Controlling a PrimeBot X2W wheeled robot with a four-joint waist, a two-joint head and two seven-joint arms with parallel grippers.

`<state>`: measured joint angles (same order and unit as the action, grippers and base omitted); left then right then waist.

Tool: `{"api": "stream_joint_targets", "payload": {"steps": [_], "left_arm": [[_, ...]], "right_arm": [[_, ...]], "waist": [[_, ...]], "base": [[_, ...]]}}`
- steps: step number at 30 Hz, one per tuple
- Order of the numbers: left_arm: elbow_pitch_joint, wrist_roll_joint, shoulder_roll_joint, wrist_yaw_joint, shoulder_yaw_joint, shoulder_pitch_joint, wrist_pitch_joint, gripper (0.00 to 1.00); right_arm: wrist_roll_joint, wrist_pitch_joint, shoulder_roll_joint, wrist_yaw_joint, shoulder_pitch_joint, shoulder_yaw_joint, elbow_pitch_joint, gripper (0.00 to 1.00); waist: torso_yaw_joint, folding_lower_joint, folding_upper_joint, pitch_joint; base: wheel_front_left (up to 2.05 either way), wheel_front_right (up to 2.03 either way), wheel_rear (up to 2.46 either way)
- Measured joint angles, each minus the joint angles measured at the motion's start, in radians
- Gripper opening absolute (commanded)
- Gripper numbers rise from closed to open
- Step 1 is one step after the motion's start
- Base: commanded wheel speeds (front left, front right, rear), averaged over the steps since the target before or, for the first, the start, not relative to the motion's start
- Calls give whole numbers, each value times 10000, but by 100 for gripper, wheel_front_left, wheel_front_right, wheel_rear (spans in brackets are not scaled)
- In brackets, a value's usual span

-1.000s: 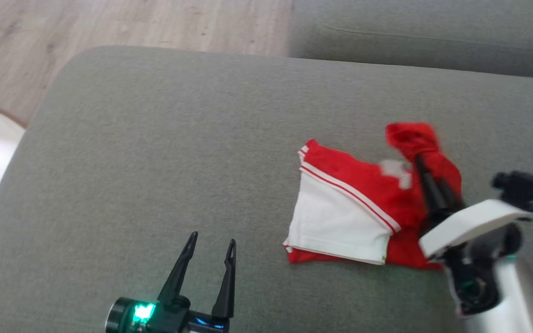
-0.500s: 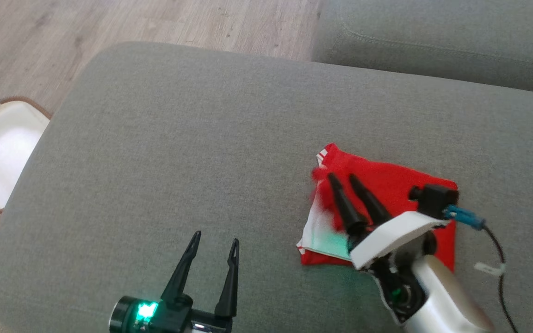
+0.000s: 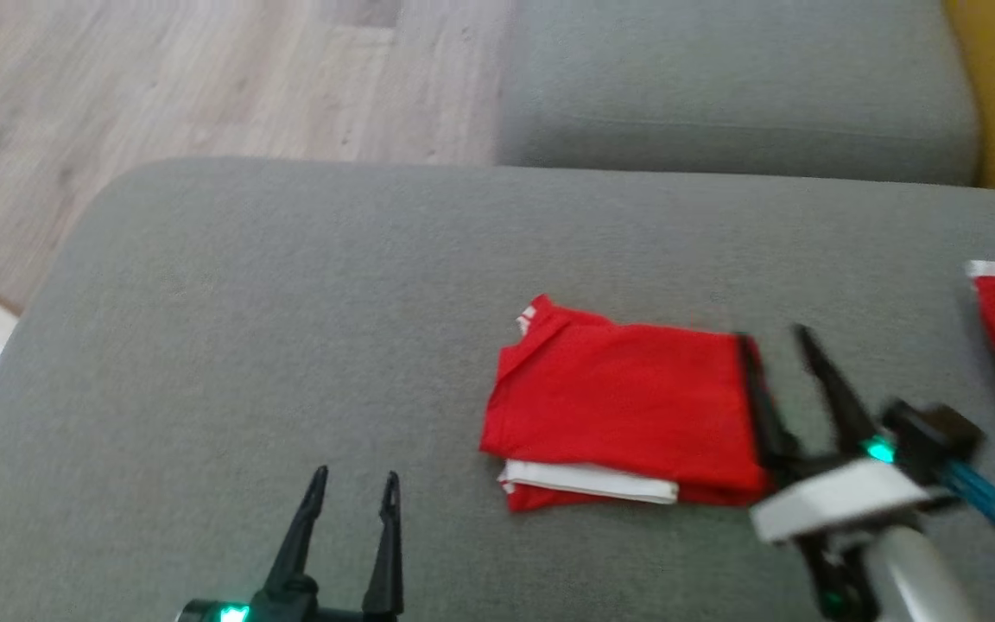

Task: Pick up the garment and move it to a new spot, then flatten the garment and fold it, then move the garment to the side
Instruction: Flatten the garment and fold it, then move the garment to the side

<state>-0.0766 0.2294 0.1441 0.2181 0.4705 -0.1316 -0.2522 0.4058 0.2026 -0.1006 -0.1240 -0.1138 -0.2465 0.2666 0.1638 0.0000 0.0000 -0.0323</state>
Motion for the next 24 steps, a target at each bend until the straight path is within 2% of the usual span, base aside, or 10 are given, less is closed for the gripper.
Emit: {"api": "stream_joint_targets", "payload": {"steps": [3,8,15,24], "left_arm": [[-4,44,-58,115,-236,-21,0,100],[35,169,-205,209,-585,-259,0,100],[6,69,-261,188,-940,-896,0,100],[-130,-339,-385,-86,-1191,-1280,0,100]], "right_arm": [[-1043,293,-171,0,835,1032,-372,100],[-2228,456,-268,0,2322,1894,-880,100],[-2337,470,-242,0,3709,2098,-1137,100],[-2324,472,-244,0,3750,1939,-1198,100]], "waist": [[-337,-1,0,-210],[-804,-1,0,-500],[-1190,-1,0,-739],[-1178,0,0,-747]], "base": [[0,0,0],[0,0,0],[0,0,0],[0,0,0]]}}
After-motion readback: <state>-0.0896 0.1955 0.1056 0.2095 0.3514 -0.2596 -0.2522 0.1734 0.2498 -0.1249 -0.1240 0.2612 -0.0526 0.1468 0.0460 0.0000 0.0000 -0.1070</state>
